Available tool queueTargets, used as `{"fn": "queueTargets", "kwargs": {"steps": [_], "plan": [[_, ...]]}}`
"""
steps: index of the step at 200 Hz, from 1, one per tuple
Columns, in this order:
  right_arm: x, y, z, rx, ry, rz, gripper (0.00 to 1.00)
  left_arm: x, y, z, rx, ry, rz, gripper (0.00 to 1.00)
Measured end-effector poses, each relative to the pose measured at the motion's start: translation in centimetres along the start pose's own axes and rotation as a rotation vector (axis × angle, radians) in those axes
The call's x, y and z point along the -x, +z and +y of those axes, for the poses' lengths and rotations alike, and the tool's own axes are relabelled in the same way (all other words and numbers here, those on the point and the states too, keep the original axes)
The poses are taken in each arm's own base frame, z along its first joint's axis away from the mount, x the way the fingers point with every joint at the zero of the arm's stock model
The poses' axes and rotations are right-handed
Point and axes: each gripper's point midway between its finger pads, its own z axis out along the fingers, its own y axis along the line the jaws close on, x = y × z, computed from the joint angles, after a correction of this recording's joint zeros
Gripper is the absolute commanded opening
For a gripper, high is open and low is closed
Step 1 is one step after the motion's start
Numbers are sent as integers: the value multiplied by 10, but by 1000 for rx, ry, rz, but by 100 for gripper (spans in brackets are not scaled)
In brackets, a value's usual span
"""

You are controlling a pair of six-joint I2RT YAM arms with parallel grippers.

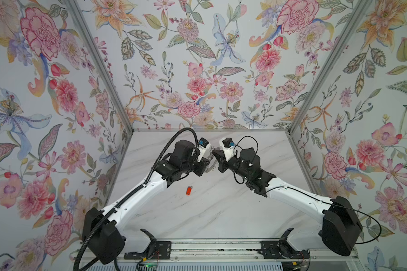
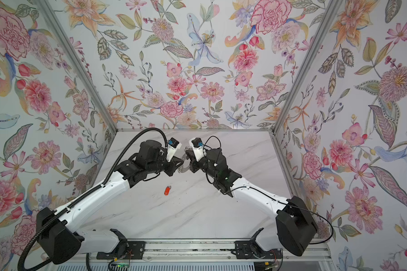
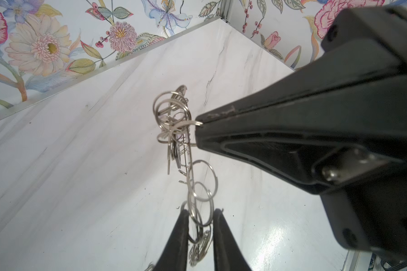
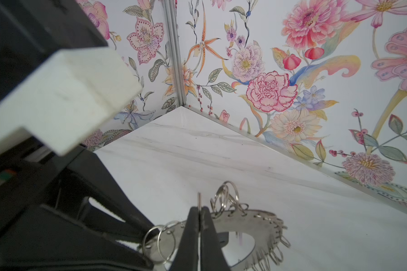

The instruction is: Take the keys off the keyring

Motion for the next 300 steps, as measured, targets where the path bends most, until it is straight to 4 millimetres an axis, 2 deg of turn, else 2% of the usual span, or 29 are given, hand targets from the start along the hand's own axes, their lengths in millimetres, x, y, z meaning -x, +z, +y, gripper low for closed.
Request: {"fn": "queueTargets", "kwargs": {"steps": [20, 58, 116, 155, 180, 211, 225, 264, 300], "plan": [[0, 0, 2, 5, 0, 0, 0, -3, 4, 1, 0, -2, 12, 14], [0, 0, 1, 1, 0, 1, 0, -1, 7, 2, 1, -12, 18, 0], [2, 0, 1, 1, -1, -9, 0, 0, 6, 4, 16, -14, 27, 0], [2, 0, 1, 2, -1, -9, 0, 1, 5, 8, 39, -13, 31, 16], [2, 0, 1, 2, -1, -7, 0, 4, 4, 10, 56, -6, 21, 30], [1, 0, 2, 4, -1, -4, 0, 6, 4, 11, 57, 1, 16, 32], [1, 0, 3, 8, -1, -4, 0, 5, 5, 11, 57, 0, 19, 30], [0, 0, 2, 6, -1, 0, 0, -1, 13, 12, 54, 4, 45, 4], [0, 0, 1, 2, 0, 1, 0, 0, 14, 12, 52, 14, 40, 0]]}}
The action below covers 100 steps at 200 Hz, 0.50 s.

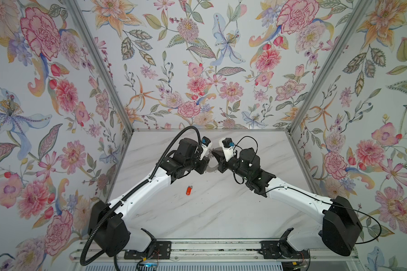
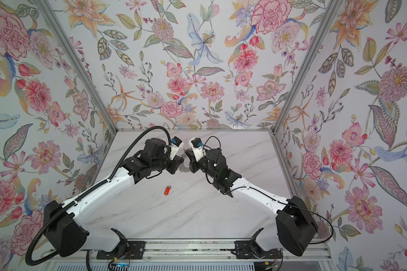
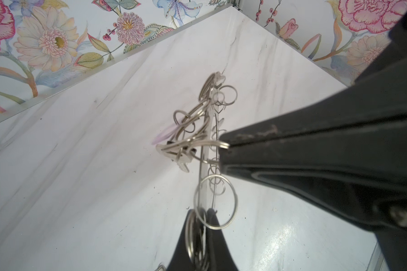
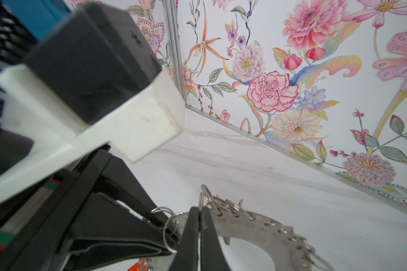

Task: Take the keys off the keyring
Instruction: 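Lift the plate upward with the right gripper while the left gripper holds key rings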

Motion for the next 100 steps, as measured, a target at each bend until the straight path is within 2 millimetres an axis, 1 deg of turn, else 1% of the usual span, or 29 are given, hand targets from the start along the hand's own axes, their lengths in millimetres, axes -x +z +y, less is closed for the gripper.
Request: {"fn": "queueTargets", "kwargs": {"steps": [28, 43, 51, 75, 100], "plan": [[0, 0, 0, 0, 0, 0, 0, 0, 0, 0, 0, -4, -1, 0], [0, 0, -1, -1, 2, 0, 17, 2, 0, 0, -3, -20, -7, 0], [1, 0, -1, 2, 4, -1, 22, 4, 0, 0, -3, -34, -16, 0], [6, -2, 0, 19, 9, -12, 29, 10, 0, -2, -12, -86, -40, 0], [15, -9, -9, 11, 18, -31, 36, 22, -1, -4, -32, -154, -88, 0]]}}
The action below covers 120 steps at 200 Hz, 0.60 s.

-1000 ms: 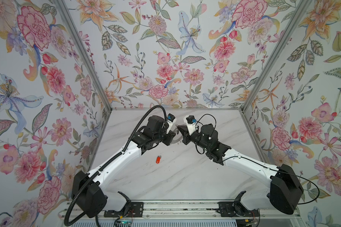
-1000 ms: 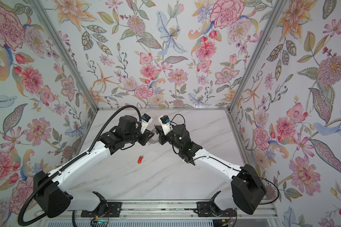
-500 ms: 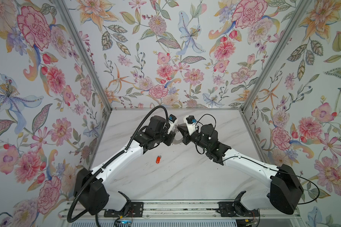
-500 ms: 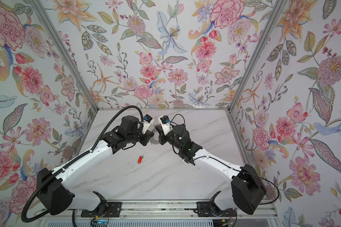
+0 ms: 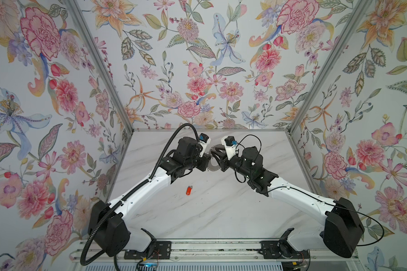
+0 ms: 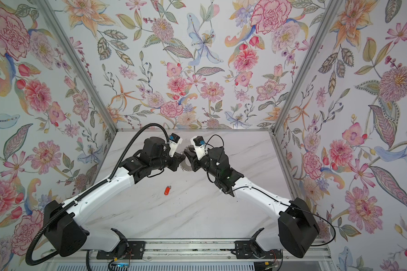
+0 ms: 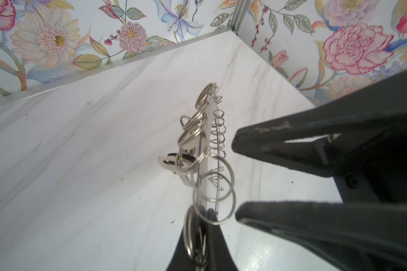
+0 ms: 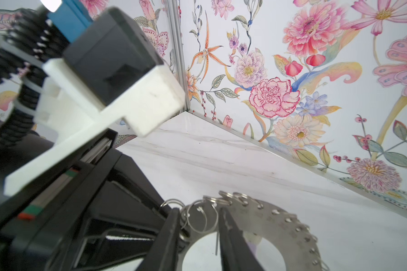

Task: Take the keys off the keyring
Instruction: 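Lift the plate upward with the right gripper while the left gripper holds key rings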

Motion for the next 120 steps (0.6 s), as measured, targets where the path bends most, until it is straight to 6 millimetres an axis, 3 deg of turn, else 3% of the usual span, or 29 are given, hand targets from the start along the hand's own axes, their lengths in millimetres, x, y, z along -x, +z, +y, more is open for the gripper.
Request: {"fn": "queueTargets", "kwargs": {"steps": [38, 60, 120], "plan": [[24, -27, -21, -43, 54, -54, 49, 27, -1, -6, -40, -135, -109, 0], [27, -46, -38, -76, 125, -72, 56, 41, -2, -10, -77, -222, -182, 0], [-10, -82, -73, -133, 537, -62, 68, 58, -6, -9, -165, -469, -324, 0]]}}
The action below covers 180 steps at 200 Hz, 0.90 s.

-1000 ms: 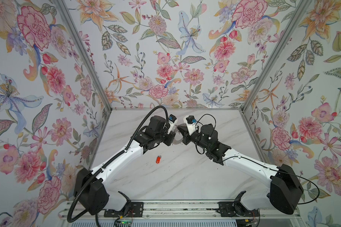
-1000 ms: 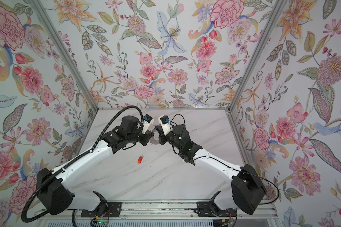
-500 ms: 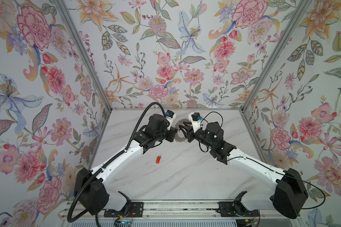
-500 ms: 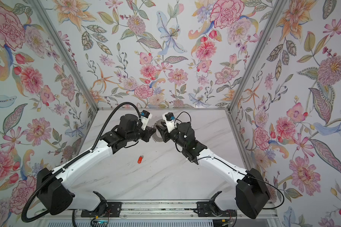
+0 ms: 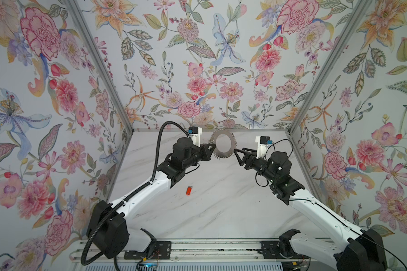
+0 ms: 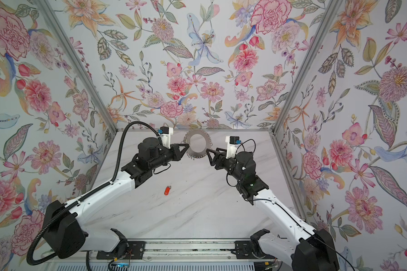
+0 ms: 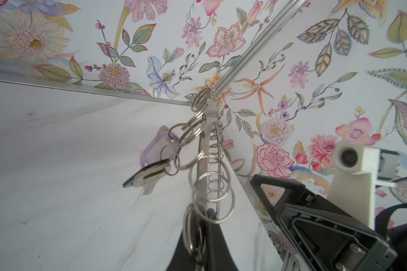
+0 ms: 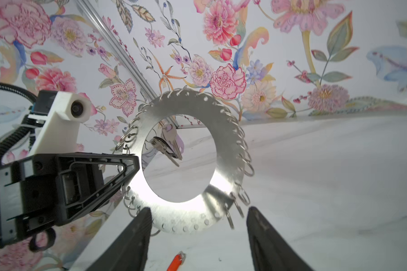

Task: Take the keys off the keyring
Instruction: 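Lift the plate upward with the right gripper while the left gripper holds key rings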

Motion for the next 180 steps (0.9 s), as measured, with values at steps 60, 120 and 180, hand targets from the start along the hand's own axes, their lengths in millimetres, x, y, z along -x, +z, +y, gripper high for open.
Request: {"fn": "queueTargets", "kwargs": {"steps": [60, 120, 180], "plan": [[-17, 9, 9, 164, 374, 18, 70, 9, -4, -18, -129, -194, -61, 0], [-3, 24, 38, 344, 494, -1, 41, 6, -11, -24, -194, -311, -68, 0], [5, 30, 58, 451, 575, 0, 3, 7, -17, -26, -220, -354, -80, 9]]}}
